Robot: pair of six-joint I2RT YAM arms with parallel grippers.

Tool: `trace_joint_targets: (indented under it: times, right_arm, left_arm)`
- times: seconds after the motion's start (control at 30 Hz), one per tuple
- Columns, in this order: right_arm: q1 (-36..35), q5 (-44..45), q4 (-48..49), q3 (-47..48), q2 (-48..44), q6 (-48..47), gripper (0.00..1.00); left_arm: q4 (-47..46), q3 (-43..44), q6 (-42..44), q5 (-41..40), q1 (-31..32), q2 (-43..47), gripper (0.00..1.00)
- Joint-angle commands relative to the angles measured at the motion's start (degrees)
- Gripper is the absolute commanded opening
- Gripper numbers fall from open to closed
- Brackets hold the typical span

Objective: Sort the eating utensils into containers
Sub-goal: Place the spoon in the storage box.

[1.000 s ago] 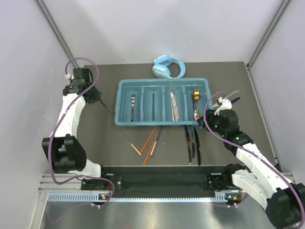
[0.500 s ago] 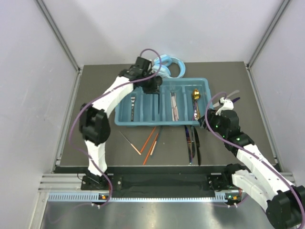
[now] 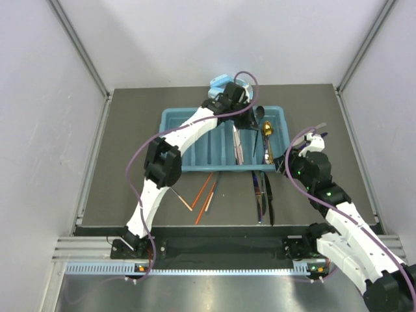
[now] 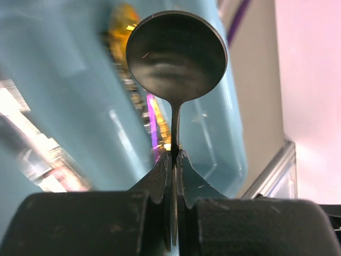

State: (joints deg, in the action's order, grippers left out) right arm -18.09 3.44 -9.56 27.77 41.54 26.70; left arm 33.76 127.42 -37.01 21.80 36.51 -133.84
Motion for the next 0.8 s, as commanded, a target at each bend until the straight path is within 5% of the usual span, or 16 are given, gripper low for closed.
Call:
trace_joint_targets:
  times: [0.0, 0.77]
  right_arm:
    - [0.8, 0.9, 0.7, 1.5, -0.1, 0.2, 0.58]
    - [0.9, 1.2, -0.9, 1.5, -0.3, -1.3, 0.58]
  left_arm:
    - [-9.3, 2.7, -4.2, 4.4, 2.0, -4.0, 0.0]
    - [-12.8, 2.1, -10.1, -1.1, 3.7, -10.3, 0.05]
